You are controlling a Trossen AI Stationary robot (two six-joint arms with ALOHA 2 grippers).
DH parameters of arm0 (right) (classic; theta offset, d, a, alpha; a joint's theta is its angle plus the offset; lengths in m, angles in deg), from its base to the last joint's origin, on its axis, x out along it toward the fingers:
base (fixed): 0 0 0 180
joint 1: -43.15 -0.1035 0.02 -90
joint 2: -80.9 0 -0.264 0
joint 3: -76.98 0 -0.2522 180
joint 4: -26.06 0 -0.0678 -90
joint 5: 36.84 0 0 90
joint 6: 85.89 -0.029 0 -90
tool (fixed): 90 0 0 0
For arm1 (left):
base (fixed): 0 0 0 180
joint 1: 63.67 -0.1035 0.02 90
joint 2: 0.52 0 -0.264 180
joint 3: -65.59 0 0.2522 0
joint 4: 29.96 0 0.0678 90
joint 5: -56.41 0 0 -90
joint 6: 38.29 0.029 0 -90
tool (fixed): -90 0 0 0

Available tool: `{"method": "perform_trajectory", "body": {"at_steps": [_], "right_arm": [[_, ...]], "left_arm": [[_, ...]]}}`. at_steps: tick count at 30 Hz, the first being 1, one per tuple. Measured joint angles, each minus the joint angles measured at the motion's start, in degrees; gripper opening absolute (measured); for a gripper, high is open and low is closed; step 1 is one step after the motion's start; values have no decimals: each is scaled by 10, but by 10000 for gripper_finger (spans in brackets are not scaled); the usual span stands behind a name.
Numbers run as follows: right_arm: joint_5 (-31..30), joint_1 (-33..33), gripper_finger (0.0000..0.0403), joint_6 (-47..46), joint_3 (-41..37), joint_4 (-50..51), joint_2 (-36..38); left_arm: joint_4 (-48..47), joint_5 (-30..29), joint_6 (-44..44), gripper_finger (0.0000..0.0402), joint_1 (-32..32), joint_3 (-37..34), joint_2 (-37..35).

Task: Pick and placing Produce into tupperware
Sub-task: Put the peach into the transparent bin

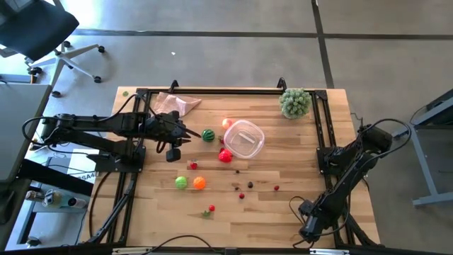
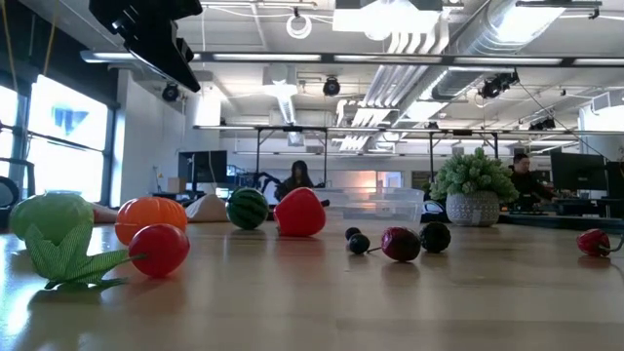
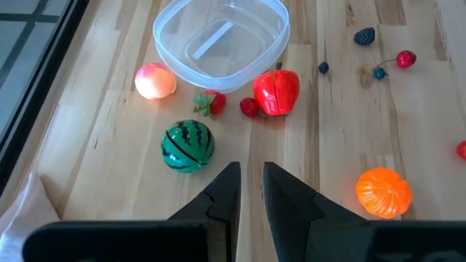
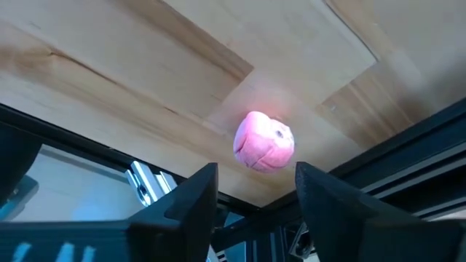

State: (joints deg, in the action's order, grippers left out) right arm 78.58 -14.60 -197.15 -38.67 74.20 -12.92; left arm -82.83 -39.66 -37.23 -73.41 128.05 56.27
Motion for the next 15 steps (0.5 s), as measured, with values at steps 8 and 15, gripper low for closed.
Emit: {"method": "perform_trajectory", "body": {"at_steps": [8, 15], "right_arm": [[-19, 0, 211, -15, 0, -2, 0], [-25, -2, 211, -30, 0, -3, 0]], "left_arm": [[0, 0, 0, 51, 0, 0, 0], [0, 0, 0, 51, 0, 0, 0]]}}
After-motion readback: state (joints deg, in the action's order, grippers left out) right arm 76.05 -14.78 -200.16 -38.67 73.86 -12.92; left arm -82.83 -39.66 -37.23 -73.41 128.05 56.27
